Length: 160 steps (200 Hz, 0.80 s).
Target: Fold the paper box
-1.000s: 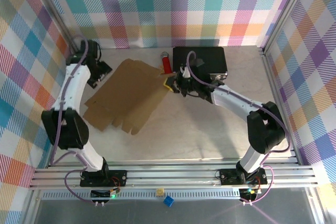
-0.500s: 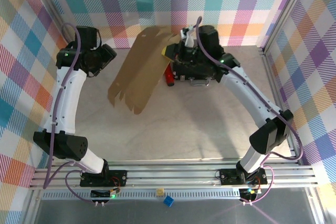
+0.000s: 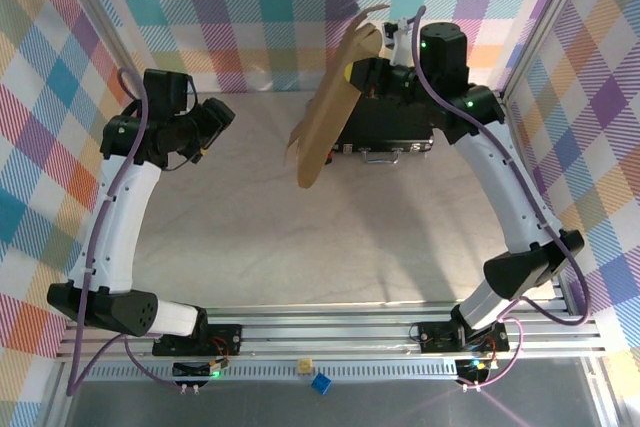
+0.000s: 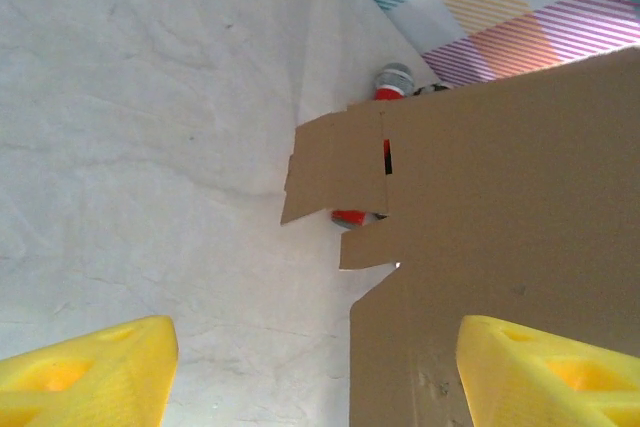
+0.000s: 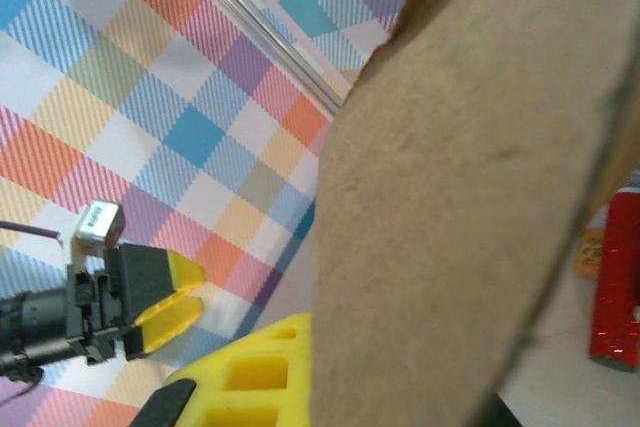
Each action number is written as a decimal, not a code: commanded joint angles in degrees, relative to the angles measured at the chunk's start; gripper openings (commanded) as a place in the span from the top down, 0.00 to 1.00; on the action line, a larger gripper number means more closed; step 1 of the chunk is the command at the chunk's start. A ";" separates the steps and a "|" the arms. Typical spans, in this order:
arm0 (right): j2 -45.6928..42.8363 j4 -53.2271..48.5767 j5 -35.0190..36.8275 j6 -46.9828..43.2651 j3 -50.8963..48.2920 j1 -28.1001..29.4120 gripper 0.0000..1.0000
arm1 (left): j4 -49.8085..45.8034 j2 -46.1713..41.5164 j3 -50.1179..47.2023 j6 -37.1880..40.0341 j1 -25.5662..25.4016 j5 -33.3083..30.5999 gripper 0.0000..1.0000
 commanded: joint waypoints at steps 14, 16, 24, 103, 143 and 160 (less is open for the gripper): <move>-4.62 -4.08 9.79 -10.50 7.04 0.25 1.00 | 3.02 0.68 1.59 0.10 -1.18 2.20 0.27; -4.69 -4.27 10.27 -10.84 7.44 0.25 1.00 | 3.21 0.66 1.35 0.03 -1.23 2.20 0.27; -5.04 -5.12 12.27 -12.33 8.92 0.26 1.00 | 3.74 0.45 0.52 -0.20 -1.44 2.36 0.28; -9.69 -11.89 12.76 -25.84 11.91 0.19 1.00 | 5.43 -0.32 -1.86 -0.03 -2.07 2.72 0.28; -3.82 -21.67 3.28 -29.09 7.27 5.29 1.00 | 6.07 0.14 -2.05 0.03 -2.07 2.64 0.28; 0.76 -27.53 5.39 -31.78 5.99 10.25 1.00 | 5.98 0.47 -1.96 0.15 -2.07 2.47 0.28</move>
